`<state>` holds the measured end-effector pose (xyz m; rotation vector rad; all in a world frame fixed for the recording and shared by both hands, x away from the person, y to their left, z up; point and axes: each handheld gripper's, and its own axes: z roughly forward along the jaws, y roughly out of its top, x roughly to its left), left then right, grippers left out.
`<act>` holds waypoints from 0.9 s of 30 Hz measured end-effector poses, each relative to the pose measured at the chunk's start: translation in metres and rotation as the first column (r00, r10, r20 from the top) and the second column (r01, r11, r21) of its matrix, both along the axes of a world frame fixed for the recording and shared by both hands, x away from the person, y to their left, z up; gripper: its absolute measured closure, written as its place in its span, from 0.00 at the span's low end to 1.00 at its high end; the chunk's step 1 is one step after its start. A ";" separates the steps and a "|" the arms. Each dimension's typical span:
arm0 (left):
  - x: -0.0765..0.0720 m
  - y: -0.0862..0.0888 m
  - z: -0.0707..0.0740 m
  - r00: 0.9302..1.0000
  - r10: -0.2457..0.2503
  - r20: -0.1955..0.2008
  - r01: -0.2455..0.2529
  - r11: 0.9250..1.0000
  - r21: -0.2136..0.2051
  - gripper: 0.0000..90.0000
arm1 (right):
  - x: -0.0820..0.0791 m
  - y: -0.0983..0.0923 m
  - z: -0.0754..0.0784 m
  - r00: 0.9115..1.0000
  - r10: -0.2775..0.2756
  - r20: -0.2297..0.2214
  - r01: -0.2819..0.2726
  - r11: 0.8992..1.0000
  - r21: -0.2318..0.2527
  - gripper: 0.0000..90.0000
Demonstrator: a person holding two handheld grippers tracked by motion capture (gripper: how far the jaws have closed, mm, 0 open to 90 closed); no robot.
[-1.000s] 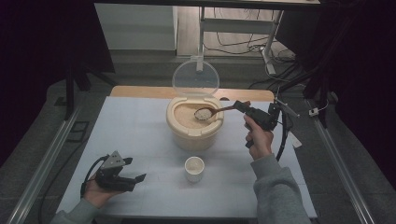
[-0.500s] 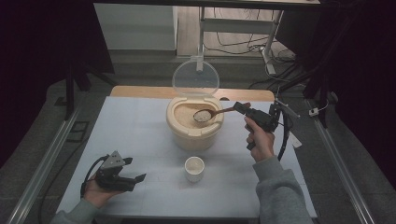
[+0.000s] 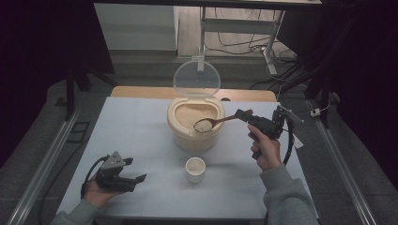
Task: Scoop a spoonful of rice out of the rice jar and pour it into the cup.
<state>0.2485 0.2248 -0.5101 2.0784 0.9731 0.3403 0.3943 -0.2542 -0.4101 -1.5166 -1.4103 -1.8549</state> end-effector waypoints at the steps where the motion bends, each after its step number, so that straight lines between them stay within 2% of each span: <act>1: 0.000 0.000 0.000 1.000 0.000 -0.001 0.000 1.000 0.000 0.19 | -0.002 -0.001 -0.001 1.000 0.007 -0.002 -0.007 1.000 0.002 0.92; 9: 0.001 -0.001 -0.001 1.000 -0.001 -0.002 0.001 1.000 0.005 0.19 | -0.016 -0.004 -0.012 0.998 0.058 -0.026 -0.058 0.998 0.000 0.92; 15: 0.001 -0.001 -0.001 1.000 -0.002 -0.003 0.002 1.000 0.005 0.19 | -0.024 -0.002 -0.027 0.994 0.093 -0.049 -0.094 0.995 -0.015 0.92; 21: 0.002 -0.001 -0.001 1.000 0.000 -0.004 0.000 1.000 0.007 0.19 | -0.029 0.001 -0.041 0.990 0.122 -0.075 -0.126 0.991 -0.046 0.92; 27: 0.002 -0.001 -0.001 1.000 0.000 -0.005 0.000 1.000 0.007 0.19 | -0.029 0.004 -0.043 0.990 0.127 -0.069 -0.134 0.984 -0.119 0.92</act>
